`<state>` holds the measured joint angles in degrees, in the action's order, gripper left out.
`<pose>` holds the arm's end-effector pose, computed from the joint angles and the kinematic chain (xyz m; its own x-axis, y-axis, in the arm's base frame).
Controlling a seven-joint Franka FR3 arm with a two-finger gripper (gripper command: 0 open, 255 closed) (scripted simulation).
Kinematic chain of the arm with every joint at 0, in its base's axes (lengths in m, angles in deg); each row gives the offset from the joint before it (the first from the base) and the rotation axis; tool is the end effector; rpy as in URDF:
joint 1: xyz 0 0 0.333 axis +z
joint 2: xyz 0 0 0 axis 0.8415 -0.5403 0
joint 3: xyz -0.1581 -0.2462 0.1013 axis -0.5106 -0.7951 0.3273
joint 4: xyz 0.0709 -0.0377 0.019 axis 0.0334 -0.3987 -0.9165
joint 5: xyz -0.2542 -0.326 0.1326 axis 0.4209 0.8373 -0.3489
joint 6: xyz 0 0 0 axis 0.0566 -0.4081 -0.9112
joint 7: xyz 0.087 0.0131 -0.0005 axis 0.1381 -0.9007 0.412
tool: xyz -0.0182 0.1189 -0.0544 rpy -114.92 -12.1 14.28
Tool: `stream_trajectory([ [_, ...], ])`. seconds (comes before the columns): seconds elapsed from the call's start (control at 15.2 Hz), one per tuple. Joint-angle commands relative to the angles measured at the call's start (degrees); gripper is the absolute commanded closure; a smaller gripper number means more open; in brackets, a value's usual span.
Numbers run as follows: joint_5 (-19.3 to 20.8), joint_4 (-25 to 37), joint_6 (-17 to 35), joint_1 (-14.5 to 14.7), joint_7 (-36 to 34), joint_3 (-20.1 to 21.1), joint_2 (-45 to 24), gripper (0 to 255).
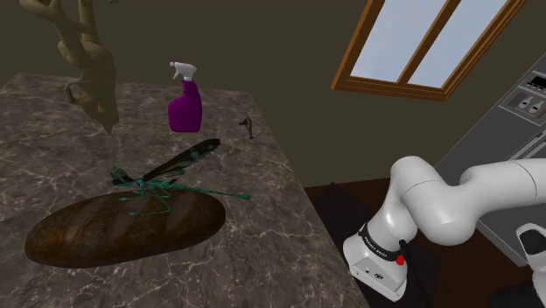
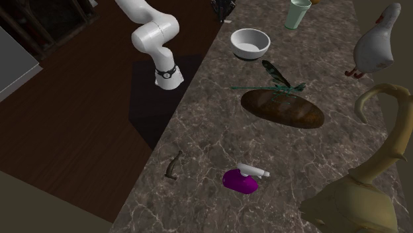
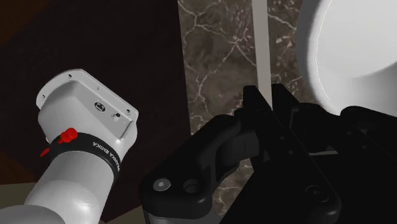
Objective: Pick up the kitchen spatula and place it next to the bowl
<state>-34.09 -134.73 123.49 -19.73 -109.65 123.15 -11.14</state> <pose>-0.0519 0.3880 0.4619 0.8590 -0.5077 0.0669 -0.5087 -0.8609 -0.0013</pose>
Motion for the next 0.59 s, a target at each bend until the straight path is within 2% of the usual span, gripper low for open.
stream_trajectory([
  [0.0,-1.53,2.32,-1.06,0.51,-3.01,2.05,-0.11,255],
  [0.33,-5.19,8.57,-2.21,0.19,-9.95,8.01,-1.37,255],
  [0.53,-7.48,13.98,-2.86,-1.18,-14.87,12.59,-2.58,255],
])
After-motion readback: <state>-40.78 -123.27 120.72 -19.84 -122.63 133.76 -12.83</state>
